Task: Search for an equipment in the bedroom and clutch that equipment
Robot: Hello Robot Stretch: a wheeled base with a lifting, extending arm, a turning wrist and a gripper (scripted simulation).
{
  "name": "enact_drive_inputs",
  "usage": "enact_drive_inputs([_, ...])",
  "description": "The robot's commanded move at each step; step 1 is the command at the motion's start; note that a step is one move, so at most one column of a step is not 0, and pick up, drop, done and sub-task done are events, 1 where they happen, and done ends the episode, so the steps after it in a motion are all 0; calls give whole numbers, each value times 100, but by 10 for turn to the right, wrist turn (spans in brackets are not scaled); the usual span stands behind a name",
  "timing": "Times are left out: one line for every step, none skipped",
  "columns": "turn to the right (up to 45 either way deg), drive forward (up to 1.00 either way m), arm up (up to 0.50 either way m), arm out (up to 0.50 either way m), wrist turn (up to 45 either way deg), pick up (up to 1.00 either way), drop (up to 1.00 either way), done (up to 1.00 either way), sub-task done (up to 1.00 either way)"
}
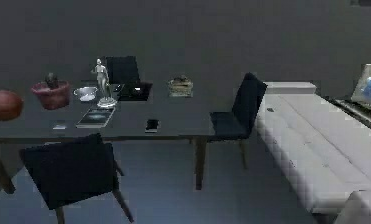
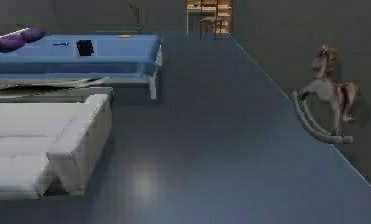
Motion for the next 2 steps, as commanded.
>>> enact_drive_inputs([-450,0,0,0,0,0,0,0,0])
enact_drive_inputs([-180,0,0,0,0,0,0,0,0])
